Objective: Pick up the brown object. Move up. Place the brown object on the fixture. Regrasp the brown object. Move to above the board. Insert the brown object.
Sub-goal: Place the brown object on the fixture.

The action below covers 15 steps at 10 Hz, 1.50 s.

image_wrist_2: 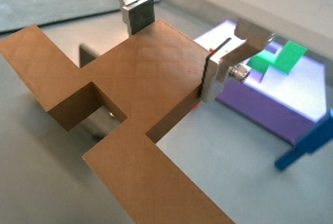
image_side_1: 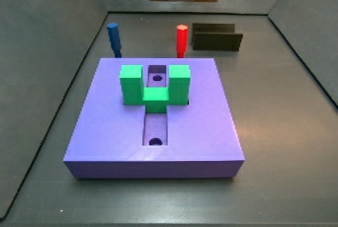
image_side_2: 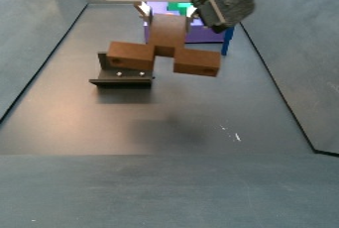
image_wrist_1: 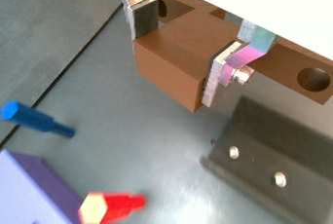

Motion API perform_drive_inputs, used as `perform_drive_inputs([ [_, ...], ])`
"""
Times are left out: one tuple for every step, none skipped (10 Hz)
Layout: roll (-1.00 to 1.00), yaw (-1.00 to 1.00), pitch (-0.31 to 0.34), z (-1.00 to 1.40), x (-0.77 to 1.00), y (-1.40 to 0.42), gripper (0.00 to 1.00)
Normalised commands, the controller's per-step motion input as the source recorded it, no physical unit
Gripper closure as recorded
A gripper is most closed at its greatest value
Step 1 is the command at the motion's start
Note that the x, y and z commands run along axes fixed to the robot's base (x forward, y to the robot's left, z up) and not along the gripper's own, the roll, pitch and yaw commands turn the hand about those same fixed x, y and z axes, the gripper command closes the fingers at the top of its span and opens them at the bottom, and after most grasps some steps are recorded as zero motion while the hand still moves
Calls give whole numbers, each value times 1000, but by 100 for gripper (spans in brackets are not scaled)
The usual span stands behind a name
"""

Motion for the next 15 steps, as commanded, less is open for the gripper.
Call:
perform_drive_inputs([
  [-520, -194, 20, 37, 900, -209, 100],
  [-500, -194, 3, 0, 897, -209, 100],
  [-480, -177, 11, 0, 917, -206, 100],
  [-420, -177, 0, 0, 911, -229, 100],
  [-306, -251, 3, -20, 843, -214, 100],
  [-266, -249, 0, 0, 854, -189, 100],
  [-289, -214, 0, 0, 891, -146, 100],
  [-369, -160, 0, 14, 911, -69, 100],
  [-420, -146, 34, 0, 971, -43, 100],
  [-457, -83, 69, 0, 969, 0, 100],
  [-486, 0, 129, 0, 851, 0, 100],
  [-443, 51, 220, 0, 797, 0, 100],
  [-403, 80, 243, 0, 817, 0, 100],
  [-366, 94, 266, 0, 823, 0, 100],
  [-400, 189, 260, -26, 671, 31, 100],
])
